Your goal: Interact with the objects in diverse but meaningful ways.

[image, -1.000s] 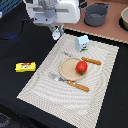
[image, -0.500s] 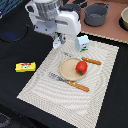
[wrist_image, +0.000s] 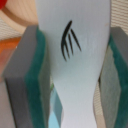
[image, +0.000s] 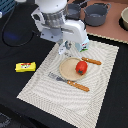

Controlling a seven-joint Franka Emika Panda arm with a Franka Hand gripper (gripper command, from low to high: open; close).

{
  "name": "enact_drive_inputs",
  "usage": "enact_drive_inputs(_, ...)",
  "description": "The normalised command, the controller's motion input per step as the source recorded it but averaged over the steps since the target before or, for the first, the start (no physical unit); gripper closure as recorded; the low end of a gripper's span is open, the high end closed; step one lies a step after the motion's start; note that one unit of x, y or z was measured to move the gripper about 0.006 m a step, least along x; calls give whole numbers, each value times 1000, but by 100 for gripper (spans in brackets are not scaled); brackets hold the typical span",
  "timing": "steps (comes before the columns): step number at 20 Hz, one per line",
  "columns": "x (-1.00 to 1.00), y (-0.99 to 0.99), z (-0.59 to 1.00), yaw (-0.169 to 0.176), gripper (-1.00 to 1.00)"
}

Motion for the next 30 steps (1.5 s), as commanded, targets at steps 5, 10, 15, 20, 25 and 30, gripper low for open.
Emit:
enact_drive_inputs(5,678,-313,0,-73,100)
enact_drive_inputs(10,589,-295,-3,-71,100)
enact_drive_inputs(15,619,-30,0,-55,100)
enact_drive_inputs(20,601,2,1,-63,-100)
enact_drive_inputs(25,478,36,73,-54,-100)
enact_drive_inputs(30,181,52,517,-10,-100)
